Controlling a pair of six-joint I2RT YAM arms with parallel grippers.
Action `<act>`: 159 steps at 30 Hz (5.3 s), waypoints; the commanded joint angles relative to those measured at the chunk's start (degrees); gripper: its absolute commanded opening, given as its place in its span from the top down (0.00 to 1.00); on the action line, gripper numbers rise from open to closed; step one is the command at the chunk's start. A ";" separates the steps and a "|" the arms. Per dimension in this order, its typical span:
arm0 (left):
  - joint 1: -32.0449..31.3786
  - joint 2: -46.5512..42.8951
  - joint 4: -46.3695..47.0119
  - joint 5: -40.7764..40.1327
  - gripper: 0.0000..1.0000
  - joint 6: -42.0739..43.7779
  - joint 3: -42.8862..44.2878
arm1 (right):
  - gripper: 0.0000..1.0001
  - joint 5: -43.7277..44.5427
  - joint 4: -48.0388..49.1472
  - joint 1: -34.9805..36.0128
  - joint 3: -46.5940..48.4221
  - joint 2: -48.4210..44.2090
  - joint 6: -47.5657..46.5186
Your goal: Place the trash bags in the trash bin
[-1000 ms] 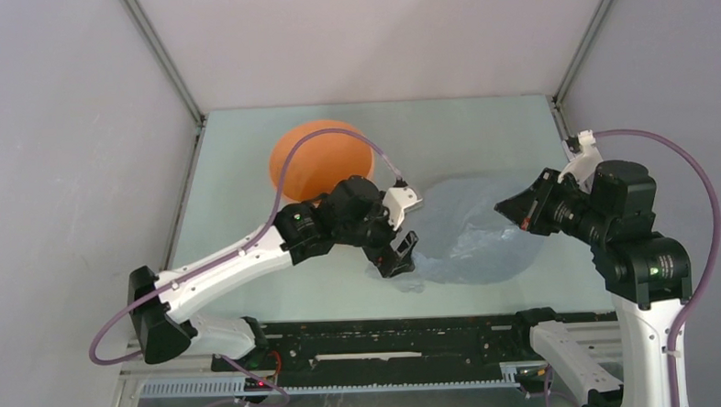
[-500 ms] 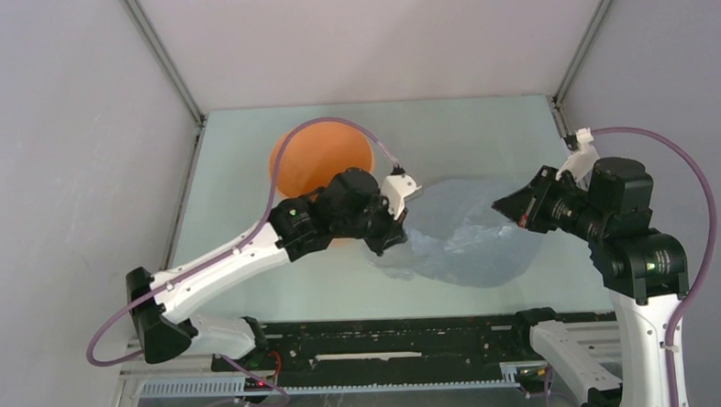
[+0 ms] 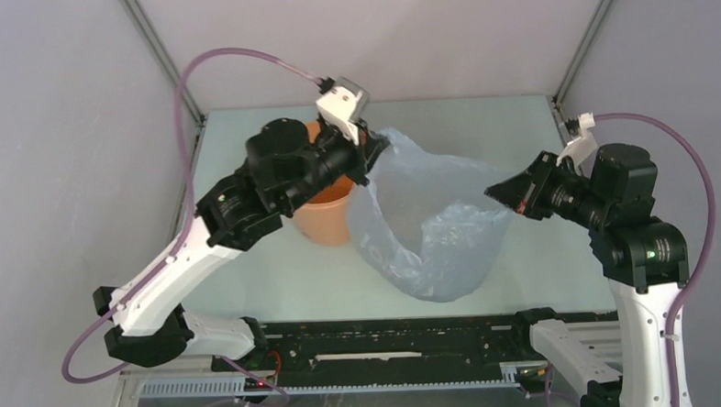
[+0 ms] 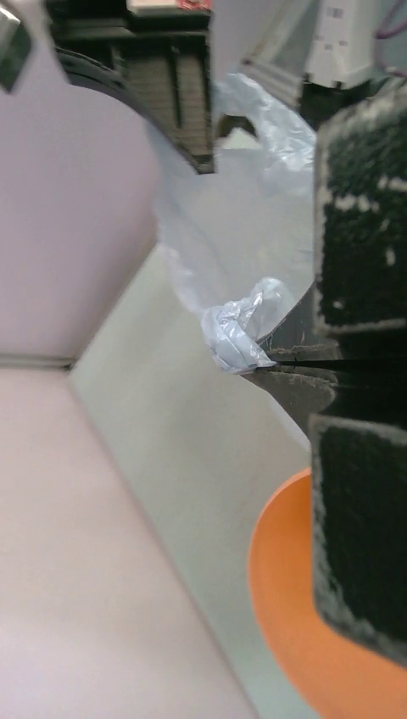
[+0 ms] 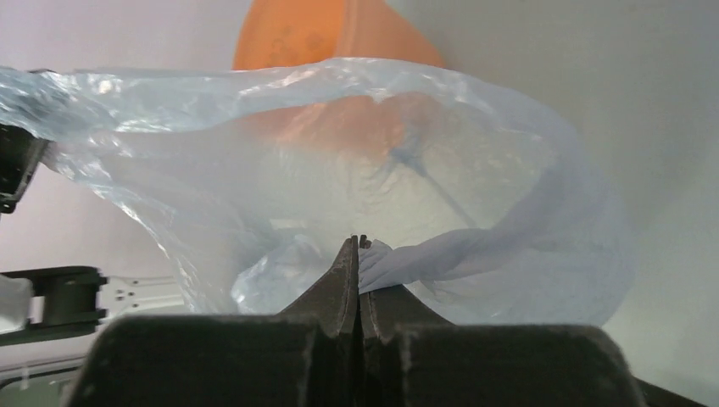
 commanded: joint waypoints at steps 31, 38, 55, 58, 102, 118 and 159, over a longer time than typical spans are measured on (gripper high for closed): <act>14.44 0.59 13.62 -23.82 1.00 20.14 29.21 | 0.99 -14.14 54.07 24.60 52.90 52.57 42.55; 22.60 6.10 12.71 -12.94 1.00 10.14 30.77 | 0.99 -15.64 53.33 21.60 50.25 54.27 39.33; 25.98 6.00 11.60 -4.69 1.00 -6.67 25.40 | 1.00 -17.59 57.98 19.47 23.52 43.29 38.48; 25.96 2.79 9.14 -5.25 1.00 -8.52 23.50 | 1.00 -19.00 58.14 19.24 19.07 40.57 38.20; 33.40 -4.37 -15.72 -2.90 0.00 -23.80 31.99 | 1.00 -23.13 51.60 11.66 2.86 23.93 40.71; 64.96 1.93 -22.49 10.42 0.25 -30.03 27.64 | 1.00 -25.07 48.32 10.24 6.76 26.33 38.49; 44.15 10.38 2.13 20.89 0.40 -33.01 -21.33 | 1.00 -17.02 44.81 14.61 6.11 29.18 31.73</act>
